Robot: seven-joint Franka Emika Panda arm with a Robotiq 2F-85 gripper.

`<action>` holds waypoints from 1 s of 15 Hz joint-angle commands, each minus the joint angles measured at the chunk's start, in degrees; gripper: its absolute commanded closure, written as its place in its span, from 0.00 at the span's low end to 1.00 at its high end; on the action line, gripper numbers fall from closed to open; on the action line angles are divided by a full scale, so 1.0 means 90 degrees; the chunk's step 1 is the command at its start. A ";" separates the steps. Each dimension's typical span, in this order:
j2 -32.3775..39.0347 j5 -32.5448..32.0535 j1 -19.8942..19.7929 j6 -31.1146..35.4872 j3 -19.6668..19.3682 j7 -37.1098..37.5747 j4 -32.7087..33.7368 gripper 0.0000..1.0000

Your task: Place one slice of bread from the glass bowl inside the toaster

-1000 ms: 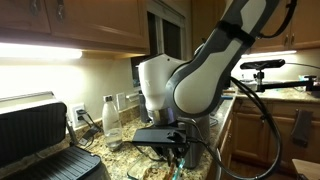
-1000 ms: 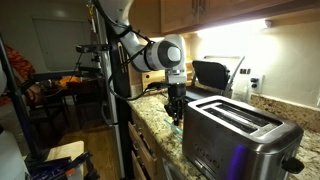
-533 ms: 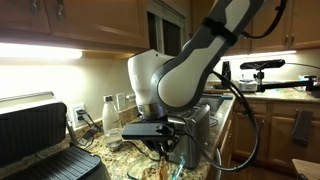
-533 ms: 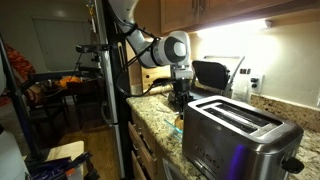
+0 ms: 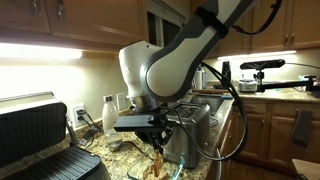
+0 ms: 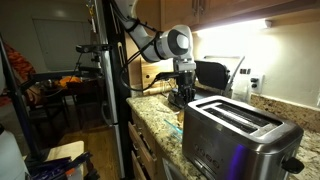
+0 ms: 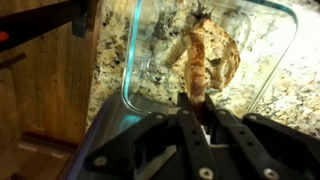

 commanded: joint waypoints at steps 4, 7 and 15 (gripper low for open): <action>-0.0441 -0.0166 0.0174 -0.0603 -0.0132 0.0077 0.0028 0.96; -0.0628 -0.0241 0.0189 -0.0863 -0.0095 0.0118 0.0094 0.96; -0.1122 -0.0513 0.0267 -0.1944 0.0119 0.0225 0.0496 0.96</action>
